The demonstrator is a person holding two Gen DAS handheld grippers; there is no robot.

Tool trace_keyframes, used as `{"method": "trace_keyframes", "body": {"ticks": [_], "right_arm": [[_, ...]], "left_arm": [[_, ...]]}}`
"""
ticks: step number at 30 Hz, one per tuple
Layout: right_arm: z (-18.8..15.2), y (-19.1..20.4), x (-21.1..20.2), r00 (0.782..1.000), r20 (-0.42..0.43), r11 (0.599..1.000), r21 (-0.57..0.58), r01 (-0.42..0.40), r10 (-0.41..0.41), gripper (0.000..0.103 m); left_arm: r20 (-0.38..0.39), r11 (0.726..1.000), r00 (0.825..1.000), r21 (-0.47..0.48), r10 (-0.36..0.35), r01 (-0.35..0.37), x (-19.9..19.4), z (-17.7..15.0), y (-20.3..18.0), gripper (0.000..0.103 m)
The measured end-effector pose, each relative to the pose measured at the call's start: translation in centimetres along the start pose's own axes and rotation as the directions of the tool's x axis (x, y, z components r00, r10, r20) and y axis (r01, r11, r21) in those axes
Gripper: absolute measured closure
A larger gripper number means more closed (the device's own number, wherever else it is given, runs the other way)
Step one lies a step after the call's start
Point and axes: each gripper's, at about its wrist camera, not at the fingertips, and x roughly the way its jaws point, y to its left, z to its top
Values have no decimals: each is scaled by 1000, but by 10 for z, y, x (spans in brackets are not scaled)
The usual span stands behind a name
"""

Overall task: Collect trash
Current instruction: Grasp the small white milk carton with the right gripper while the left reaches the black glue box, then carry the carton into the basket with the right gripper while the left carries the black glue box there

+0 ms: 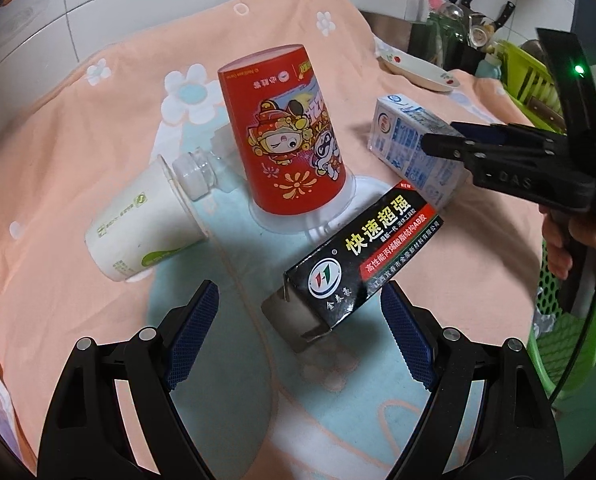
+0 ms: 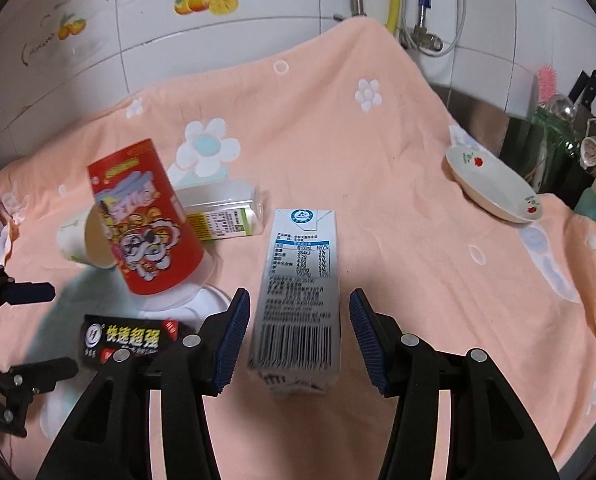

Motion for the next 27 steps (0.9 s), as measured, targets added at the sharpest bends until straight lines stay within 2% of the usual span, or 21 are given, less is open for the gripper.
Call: {"method": "trace_keyframes", "body": {"ticks": [2, 4, 9, 14, 27], "right_arm": [[1, -1, 5, 1000, -14, 1000, -2, -6, 6, 62], [1, -2, 5, 1000, -16, 1000, -4, -9, 8, 63], [-4, -5, -7, 1000, 1, 1000, 3, -22, 22, 64], [-13, -7, -29, 999, 26, 1000, 1, -21, 21, 64], [-59, -21, -91, 997, 78, 999, 39, -9, 6, 64]], "left_arm": [[-1, 1000, 1000, 15, -2, 2, 2, 0, -3, 21], [1, 999, 1000, 35, -11, 10, 2, 1, -6, 21], [14, 993, 999, 110, -35, 33, 3, 5, -18, 21], [13, 976, 998, 211, -61, 57, 12, 12, -36, 21], [-3, 963, 997, 261, -75, 73, 41, 24, -43, 21]]}}
